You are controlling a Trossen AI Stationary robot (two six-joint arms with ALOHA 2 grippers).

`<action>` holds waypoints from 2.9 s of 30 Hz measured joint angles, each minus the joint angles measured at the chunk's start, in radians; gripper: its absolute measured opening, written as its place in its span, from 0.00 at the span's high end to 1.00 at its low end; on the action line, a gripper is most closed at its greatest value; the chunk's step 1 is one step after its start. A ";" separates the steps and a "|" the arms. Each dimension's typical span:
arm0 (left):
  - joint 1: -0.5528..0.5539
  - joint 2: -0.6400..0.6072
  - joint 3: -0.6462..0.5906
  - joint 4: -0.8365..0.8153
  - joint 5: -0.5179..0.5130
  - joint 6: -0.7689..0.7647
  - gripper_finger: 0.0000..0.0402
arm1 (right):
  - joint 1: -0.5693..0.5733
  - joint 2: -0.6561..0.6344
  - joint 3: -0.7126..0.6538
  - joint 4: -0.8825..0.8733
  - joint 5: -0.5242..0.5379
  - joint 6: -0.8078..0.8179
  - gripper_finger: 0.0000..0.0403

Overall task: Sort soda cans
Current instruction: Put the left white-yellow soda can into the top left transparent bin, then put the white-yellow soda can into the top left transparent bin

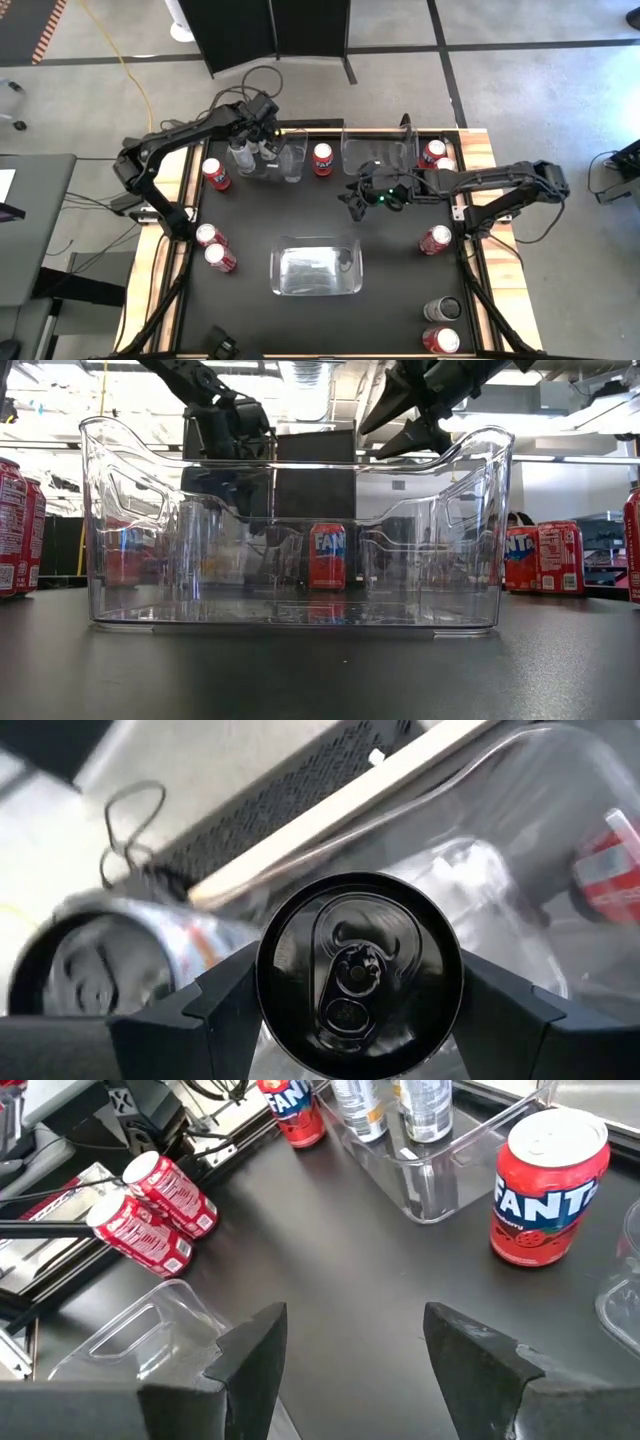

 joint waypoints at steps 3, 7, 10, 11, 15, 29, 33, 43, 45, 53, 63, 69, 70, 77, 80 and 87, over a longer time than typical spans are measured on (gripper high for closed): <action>0.000 -0.003 -0.012 0.014 -0.003 -0.007 0.37 | 0.001 0.000 0.000 0.000 0.000 0.000 0.37; 0.000 -0.003 -0.018 0.033 -0.007 0.004 0.37 | 0.007 0.000 0.000 0.000 -0.004 -0.002 0.37; 0.000 -0.003 -0.019 0.043 -0.003 0.011 0.33 | 0.007 0.000 0.000 0.000 -0.026 -0.002 0.37; 0.000 -0.002 -0.019 0.047 -0.003 0.008 0.30 | 0.007 0.000 0.000 0.000 -0.027 -0.003 0.37; 0.000 -0.002 -0.019 0.056 0.002 -0.004 0.19 | 0.007 0.000 0.000 0.000 -0.027 -0.002 0.37; 0.001 -0.104 0.021 0.047 -0.006 0.024 0.15 | -0.053 -0.102 0.049 -0.213 -0.027 0.151 0.37; 0.000 -0.168 0.054 0.059 -0.011 0.031 0.15 | -0.121 -0.157 0.107 -0.454 0.100 0.173 0.37; -0.052 -0.231 0.056 0.144 0.244 0.025 0.15 | -0.338 -0.148 0.122 -0.821 -0.006 0.339 0.38; -0.080 -0.231 0.056 0.144 0.282 0.039 0.15 | -0.312 -0.146 0.122 -0.880 -0.080 0.342 0.40; -0.196 -0.231 0.056 0.216 0.270 0.083 0.17 | -0.026 -0.181 0.123 -0.994 -0.264 0.595 0.48; -0.261 -0.231 0.056 0.318 0.266 0.089 0.17 | 0.360 -0.182 0.123 -1.006 -0.443 0.977 0.41; -0.294 -0.211 0.056 0.363 0.263 0.091 0.17 | 0.514 -0.181 0.168 -0.997 -0.505 1.120 0.34; -0.301 -0.209 0.055 0.357 0.263 0.091 0.17 | 0.534 -0.181 0.180 -0.995 -0.505 1.144 0.34; -0.374 -0.161 0.055 0.335 0.267 0.036 0.17 | 0.709 -0.176 0.215 -0.966 -0.489 1.343 0.33; -0.407 -0.154 0.055 0.338 0.267 0.009 0.17 | 0.780 -0.161 0.215 -0.944 -0.444 1.408 0.33; -0.452 -0.132 0.056 0.399 0.233 -0.062 0.17 | 0.890 -0.115 0.215 -0.976 -0.365 1.415 0.30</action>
